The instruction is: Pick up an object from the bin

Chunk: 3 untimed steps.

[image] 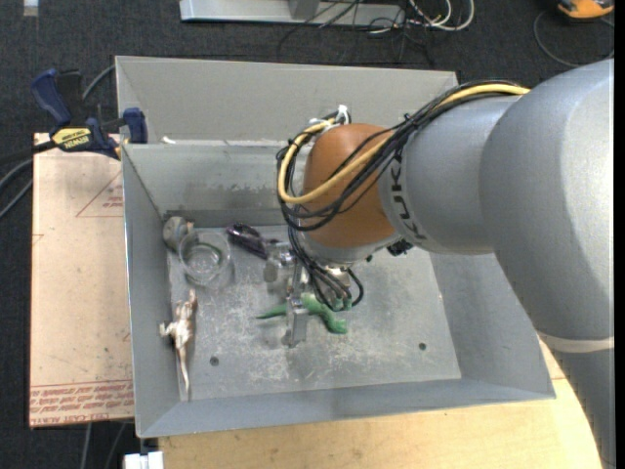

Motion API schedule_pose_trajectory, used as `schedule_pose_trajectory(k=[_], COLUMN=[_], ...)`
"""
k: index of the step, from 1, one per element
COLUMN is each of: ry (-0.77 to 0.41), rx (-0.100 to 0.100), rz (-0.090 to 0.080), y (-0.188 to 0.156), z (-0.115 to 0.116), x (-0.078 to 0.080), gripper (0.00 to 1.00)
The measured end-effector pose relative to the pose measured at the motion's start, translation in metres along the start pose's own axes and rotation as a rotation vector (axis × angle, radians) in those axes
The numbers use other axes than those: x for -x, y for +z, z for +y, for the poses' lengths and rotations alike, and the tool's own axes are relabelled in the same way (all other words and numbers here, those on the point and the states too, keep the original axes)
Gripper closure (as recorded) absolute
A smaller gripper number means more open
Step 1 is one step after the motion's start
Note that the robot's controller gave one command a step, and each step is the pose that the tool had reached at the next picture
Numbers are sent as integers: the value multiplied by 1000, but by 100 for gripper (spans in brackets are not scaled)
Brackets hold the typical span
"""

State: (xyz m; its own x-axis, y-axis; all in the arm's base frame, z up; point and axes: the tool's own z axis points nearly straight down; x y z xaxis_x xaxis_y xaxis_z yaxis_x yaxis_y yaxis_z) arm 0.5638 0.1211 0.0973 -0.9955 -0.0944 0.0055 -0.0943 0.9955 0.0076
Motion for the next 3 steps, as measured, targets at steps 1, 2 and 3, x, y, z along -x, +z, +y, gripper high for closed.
schedule_pose_trajectory(k=[1, 2, 3], ry=[56, 56, 76], rx=[-5, -5, -4], rz=[-12, -12, -10], y=[7, 7, -80], z=[-6, -6, -6], x=[-38, -38, -48], gripper=[100, 100, 100])
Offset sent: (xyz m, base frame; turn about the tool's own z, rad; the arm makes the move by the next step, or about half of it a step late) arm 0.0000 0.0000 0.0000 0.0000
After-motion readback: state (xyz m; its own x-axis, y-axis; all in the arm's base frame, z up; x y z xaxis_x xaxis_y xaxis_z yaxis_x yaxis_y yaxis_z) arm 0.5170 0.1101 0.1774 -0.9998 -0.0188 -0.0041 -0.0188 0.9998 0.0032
